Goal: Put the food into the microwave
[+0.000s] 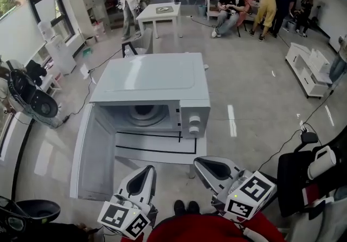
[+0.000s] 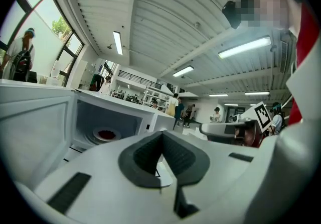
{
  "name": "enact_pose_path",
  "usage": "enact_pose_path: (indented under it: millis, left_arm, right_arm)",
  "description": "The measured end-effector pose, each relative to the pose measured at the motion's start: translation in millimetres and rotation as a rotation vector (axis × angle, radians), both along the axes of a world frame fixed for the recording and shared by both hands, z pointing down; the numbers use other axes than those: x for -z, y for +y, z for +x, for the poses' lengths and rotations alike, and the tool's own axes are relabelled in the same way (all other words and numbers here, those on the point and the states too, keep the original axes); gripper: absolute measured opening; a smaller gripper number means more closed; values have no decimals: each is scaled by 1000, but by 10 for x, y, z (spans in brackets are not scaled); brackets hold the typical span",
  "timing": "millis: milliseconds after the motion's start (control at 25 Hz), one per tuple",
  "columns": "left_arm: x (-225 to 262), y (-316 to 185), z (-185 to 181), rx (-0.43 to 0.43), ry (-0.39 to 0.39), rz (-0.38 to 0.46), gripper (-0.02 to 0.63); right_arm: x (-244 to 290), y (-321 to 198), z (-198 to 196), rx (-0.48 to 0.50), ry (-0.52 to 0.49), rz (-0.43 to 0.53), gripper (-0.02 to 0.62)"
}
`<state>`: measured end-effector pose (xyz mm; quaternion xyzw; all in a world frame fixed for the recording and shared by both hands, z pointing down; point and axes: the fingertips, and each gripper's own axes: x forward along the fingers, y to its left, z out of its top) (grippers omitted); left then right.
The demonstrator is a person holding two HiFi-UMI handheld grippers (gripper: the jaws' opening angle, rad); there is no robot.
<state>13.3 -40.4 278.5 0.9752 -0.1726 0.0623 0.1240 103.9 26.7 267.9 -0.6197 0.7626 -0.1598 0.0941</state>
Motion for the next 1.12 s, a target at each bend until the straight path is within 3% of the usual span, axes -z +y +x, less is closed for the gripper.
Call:
enact_pose_path:
  millis: [440, 1120]
  left_arm:
    - [15, 82, 31, -2, 5, 28, 8]
    - [-77, 183, -23, -13, -1, 8, 8]
  right_arm:
    - [-53, 97, 32, -22, 14, 5, 12]
    - [-156, 130, -46, -33, 61, -26, 12]
